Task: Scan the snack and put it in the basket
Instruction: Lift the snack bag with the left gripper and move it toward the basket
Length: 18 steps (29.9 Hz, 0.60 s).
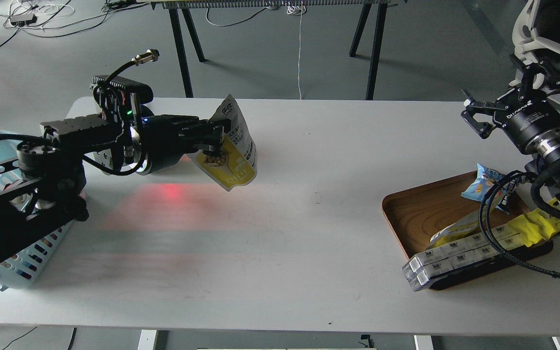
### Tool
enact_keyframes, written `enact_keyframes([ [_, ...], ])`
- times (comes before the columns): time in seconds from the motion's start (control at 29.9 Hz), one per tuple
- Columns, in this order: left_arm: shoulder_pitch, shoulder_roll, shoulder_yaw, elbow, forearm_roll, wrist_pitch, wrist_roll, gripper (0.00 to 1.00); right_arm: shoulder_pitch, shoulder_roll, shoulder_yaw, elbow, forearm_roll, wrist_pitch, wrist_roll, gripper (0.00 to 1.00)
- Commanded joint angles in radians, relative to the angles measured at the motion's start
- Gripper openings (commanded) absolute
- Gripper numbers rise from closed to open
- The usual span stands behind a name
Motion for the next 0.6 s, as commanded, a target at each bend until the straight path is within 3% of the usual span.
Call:
enact_keyframes([
  [0.0, 0.012, -0.009, 0.0, 0.012, 0.056, 0.019, -0.031, 0.0, 0.0, 0.0, 0.0, 0.0, 0.0, 0.0, 0.0, 0.97],
  [0.27, 0.034, -0.008, 0.008, 0.021, 0.257, 0.029, -0.124, 0.0, 0.0, 0.0, -0.006, 0.0, 0.0, -0.002, 0.0, 0.97],
  [0.57, 0.031, 0.001, 0.023, 0.018, 0.351, 0.012, -0.141, 0.0, 0.0, 0.0, -0.008, 0.0, 0.0, -0.003, 0.0, 0.97],
])
